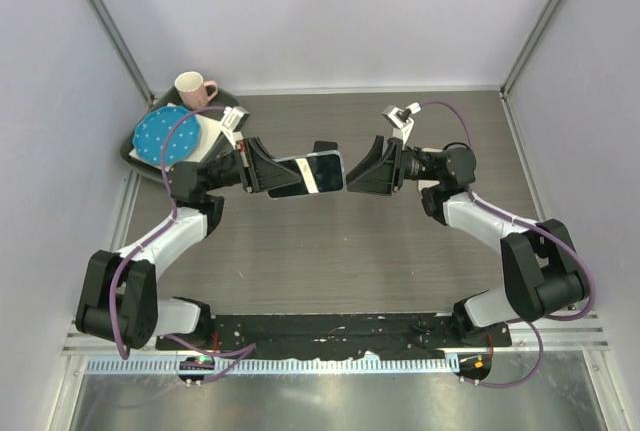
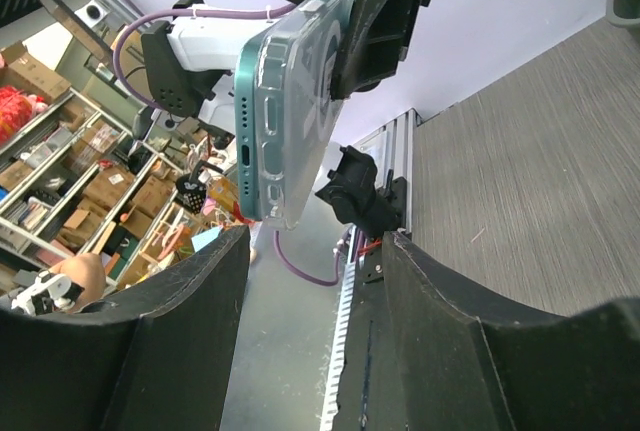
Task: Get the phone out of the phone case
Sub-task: Remove the phone case from the phone.
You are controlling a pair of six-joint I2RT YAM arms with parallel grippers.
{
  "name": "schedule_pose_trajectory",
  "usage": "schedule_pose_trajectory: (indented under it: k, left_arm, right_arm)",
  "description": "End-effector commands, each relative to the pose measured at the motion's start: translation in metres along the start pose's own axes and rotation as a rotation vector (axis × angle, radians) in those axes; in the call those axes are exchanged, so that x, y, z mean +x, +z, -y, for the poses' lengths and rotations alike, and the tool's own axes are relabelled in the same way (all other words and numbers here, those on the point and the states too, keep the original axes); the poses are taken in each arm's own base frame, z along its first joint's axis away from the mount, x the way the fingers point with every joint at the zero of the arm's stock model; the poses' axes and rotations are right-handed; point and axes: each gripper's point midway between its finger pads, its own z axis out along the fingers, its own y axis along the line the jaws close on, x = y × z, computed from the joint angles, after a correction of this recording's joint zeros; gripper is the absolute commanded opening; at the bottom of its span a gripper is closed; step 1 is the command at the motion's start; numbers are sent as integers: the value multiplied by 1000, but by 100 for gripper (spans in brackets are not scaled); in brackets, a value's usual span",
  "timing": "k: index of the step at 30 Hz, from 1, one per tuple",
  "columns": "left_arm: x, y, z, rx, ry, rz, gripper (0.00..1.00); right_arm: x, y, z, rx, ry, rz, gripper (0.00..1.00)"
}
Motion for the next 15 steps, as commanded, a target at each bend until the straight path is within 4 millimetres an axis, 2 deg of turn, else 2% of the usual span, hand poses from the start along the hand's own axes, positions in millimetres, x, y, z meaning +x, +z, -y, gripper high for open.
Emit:
schedule_pose_trajectory:
  k: [1,15]
  left_arm:
    - [-14,2,13,26,79,57,0]
    - [-15,2,12,25,67,63,0]
  right_arm:
    - [-12,2,-43,-125,-317,24,61]
    - [-17,7,-37,-141,-296,43,57]
